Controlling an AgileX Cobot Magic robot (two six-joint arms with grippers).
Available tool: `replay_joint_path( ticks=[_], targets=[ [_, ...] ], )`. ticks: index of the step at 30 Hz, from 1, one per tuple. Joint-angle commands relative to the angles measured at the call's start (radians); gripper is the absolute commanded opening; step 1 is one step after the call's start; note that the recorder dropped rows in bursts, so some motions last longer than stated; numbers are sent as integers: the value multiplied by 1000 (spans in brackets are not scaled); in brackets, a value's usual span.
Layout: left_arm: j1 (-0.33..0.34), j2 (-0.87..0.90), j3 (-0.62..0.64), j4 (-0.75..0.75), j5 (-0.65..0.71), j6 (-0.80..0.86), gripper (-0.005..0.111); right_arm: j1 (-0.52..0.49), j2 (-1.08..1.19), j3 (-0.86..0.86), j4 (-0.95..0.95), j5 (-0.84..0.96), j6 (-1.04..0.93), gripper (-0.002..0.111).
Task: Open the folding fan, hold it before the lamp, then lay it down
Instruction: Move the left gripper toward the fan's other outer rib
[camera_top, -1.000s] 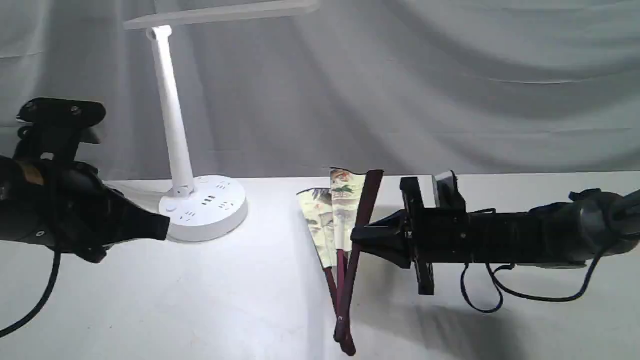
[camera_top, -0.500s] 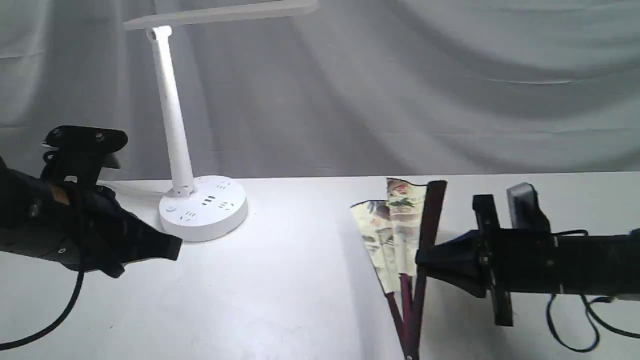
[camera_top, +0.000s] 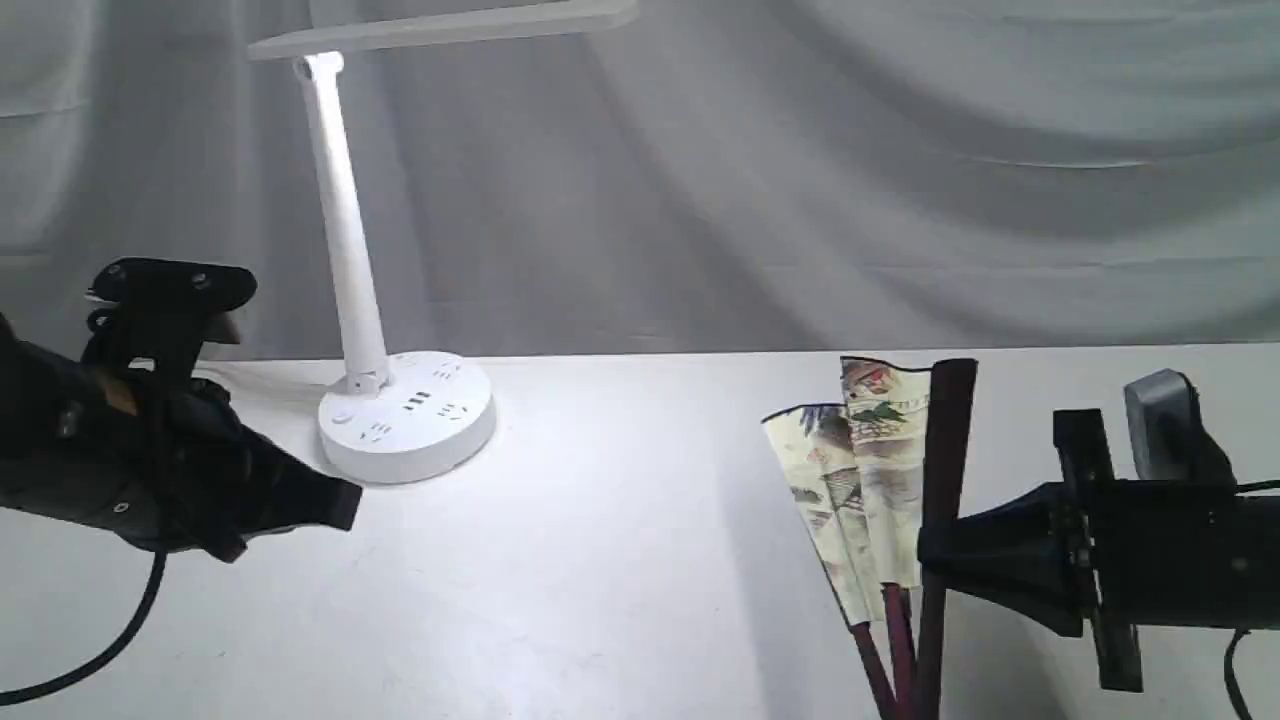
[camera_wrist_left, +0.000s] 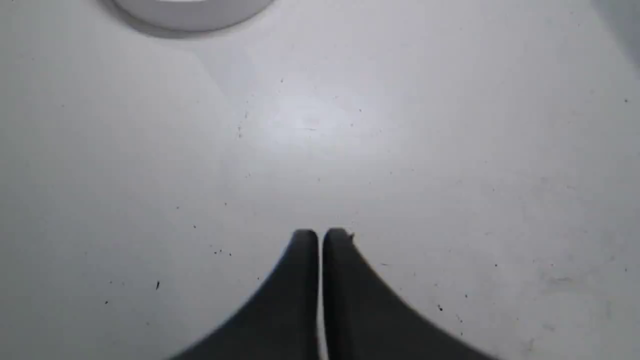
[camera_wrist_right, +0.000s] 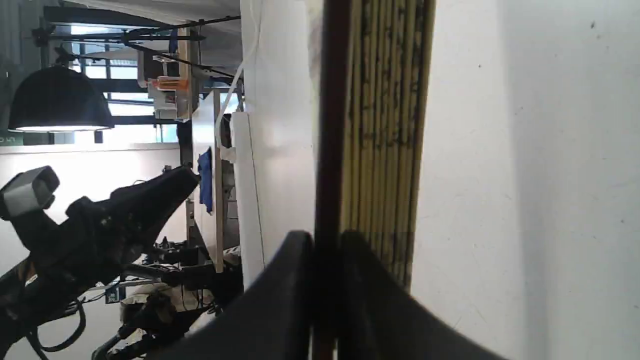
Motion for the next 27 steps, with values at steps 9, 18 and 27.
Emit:
replay_joint_path(
  ticks=[9, 18, 27],
  targets=[
    [-4, 11, 11, -61, -87, 40, 0, -5, -28, 20, 6, 17, -38, 0],
    [-94, 95, 46, -144, -323, 230, 0, -5, -28, 20, 27, 17, -65, 0],
    [-210, 206, 46, -144, -559, 228, 0, -5, -28, 20, 29, 17, -76, 0]
  ],
)
